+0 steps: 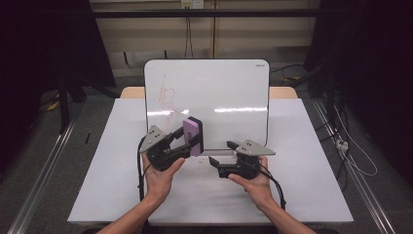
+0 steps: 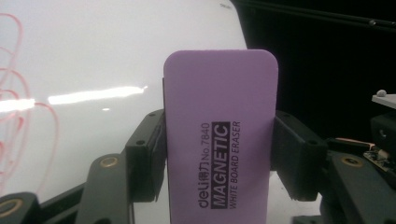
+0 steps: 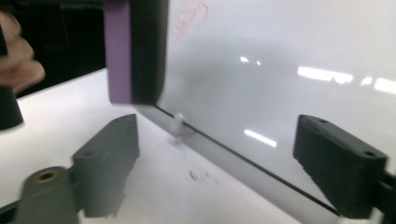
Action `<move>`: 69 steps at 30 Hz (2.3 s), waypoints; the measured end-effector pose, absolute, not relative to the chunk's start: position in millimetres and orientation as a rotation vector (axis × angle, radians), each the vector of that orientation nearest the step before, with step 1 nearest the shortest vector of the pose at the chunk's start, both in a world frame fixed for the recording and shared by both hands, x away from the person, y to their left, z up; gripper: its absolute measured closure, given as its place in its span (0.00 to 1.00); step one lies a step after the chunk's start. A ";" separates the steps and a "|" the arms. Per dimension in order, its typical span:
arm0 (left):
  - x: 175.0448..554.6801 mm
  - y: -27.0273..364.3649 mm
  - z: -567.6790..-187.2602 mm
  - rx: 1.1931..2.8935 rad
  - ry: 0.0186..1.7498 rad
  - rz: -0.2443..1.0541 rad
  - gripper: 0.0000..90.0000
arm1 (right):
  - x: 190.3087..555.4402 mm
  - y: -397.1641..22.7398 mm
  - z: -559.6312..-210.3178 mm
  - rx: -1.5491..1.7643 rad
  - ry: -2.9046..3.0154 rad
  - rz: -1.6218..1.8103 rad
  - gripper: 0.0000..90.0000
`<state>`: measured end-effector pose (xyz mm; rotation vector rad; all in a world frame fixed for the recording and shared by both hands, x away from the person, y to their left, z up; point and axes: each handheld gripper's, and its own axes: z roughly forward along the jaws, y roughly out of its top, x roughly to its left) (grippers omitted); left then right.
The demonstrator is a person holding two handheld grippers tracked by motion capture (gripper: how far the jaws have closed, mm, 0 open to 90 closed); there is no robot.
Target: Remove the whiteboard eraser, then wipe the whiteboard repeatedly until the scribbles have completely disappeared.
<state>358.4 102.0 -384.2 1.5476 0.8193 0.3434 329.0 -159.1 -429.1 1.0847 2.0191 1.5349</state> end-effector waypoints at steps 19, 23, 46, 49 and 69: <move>359.5 126.7 -374.6 1.627 0.842 0.444 0.46 | 318.0 -215.5 -433.0 1.183 1.937 1.441 0.08; 360.7 132.8 -370.2 1.668 0.847 0.460 0.46 | 314.2 -225.8 -431.4 1.188 1.913 1.412 0.08; 372.4 159.6 -353.1 1.729 0.902 0.625 0.46 | 290.6 -268.3 -443.9 1.239 1.834 1.317 0.08; 372.9 161.8 -347.5 1.731 0.896 0.670 0.46 | 291.6 -266.8 -445.5 1.233 1.848 1.312 0.08; 400.3 168.9 -324.7 1.825 0.896 0.852 0.46 | 294.4 -273.5 -444.7 1.263 1.813 1.334 0.08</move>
